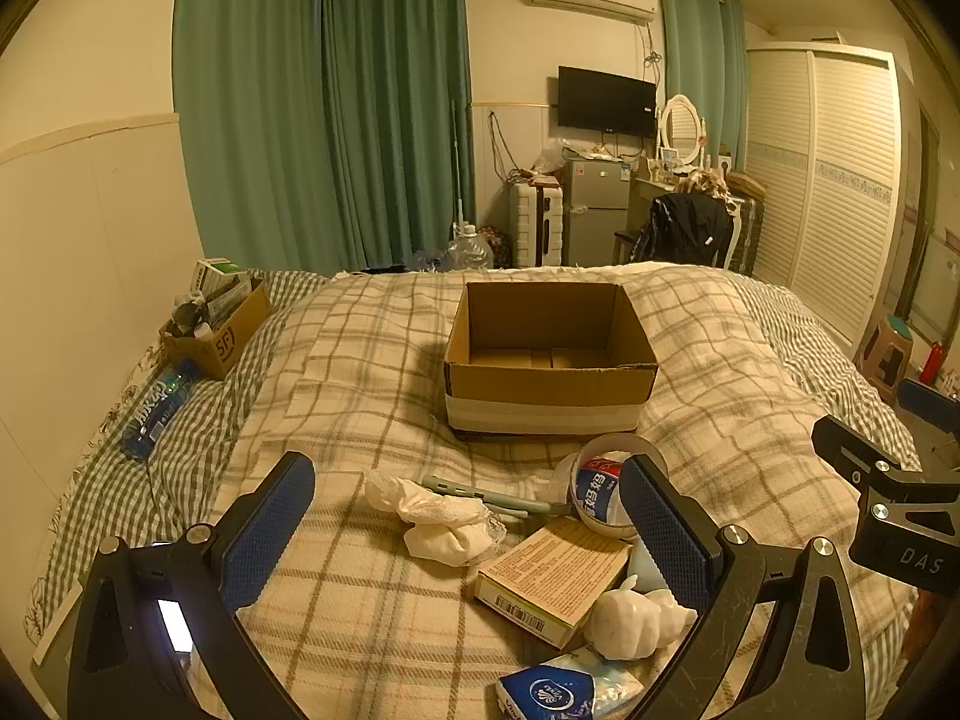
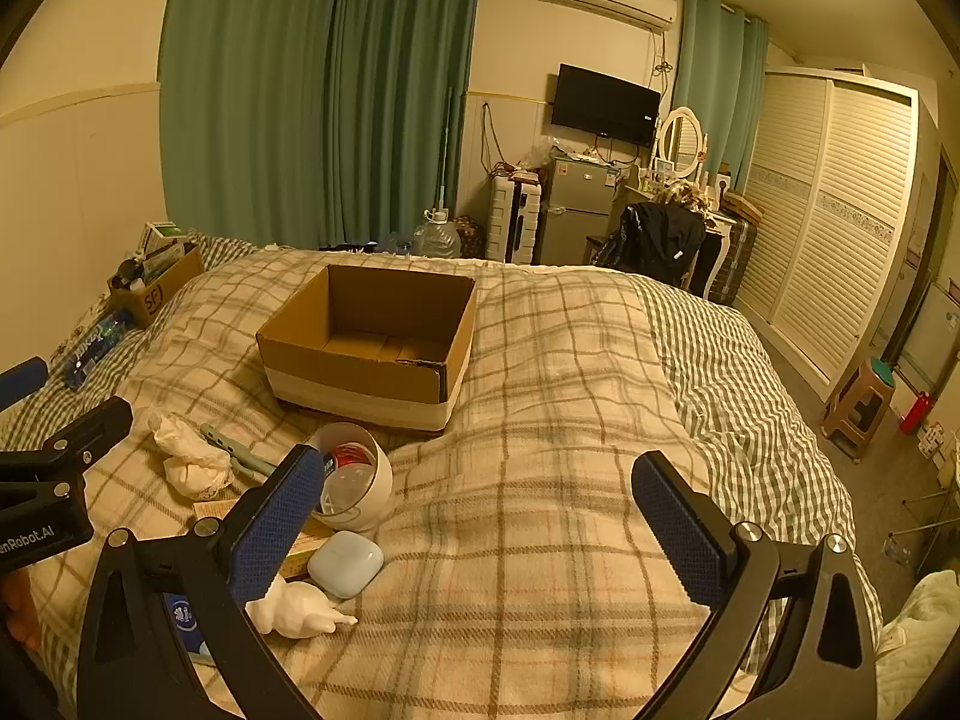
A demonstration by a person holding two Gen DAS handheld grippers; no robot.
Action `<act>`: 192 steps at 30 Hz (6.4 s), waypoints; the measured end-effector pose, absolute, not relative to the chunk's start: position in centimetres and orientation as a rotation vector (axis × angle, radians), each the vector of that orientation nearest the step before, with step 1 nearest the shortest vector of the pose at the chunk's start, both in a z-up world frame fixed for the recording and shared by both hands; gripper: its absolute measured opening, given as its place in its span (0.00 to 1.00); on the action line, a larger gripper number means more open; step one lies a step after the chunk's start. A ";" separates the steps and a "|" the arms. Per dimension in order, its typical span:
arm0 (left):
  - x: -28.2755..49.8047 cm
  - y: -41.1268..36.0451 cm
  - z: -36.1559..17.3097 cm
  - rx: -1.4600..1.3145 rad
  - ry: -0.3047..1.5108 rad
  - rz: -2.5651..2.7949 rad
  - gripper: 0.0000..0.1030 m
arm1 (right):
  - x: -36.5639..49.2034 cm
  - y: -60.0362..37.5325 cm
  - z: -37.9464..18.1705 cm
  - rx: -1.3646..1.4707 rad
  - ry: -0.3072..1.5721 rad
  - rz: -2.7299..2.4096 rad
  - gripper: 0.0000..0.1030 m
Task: Organize objects
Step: 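Reach the left gripper toward the blue Vinda tissue pack, then grasp the tissue pack with the left gripper while the right grasps the white figurine, then carry both items over the cardboard box and open both grippers to drop them, then return to the items and grasp the pale blue earbud case with the right gripper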
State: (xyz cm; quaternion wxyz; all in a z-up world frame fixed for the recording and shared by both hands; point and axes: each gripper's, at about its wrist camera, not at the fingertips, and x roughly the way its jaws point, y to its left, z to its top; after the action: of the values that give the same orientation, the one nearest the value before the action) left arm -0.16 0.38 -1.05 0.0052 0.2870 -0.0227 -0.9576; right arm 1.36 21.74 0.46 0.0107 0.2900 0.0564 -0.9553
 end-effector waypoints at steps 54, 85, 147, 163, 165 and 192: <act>1.5 -0.3 -9.8 1.421 -0.040 -2.888 1.00 | 1.6 22.2 -2.6 1.058 0.215 -2.931 1.00; 1.8 -4.7 -9.2 1.343 -0.027 -2.893 0.72 | 0.8 14.3 -9.2 1.251 0.311 -2.549 1.00; -29.3 2.7 -6.6 1.225 -0.273 -3.086 0.92 | -29.7 16.2 -1.8 1.007 0.141 -2.723 0.80; -11.5 -3.2 1.6 1.092 -0.158 -3.014 1.00 | -9.8 20.4 9.6 0.777 0.285 -2.798 0.89; -9.0 -4.1 0.8 1.077 -0.091 -3.001 1.00 | -7.4 20.1 8.5 0.770 0.300 -2.788 0.89; -3.0 -2.3 -10.6 1.291 -0.083 -2.883 1.00 | -5.1 14.7 -13.6 1.286 0.557 -2.423 0.50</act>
State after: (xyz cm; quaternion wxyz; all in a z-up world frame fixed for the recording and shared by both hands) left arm -3.00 -2.26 -10.59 -0.0091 0.4086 -0.0263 -0.9123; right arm -5.08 14.71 -13.58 0.1706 0.4527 0.1963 -0.8529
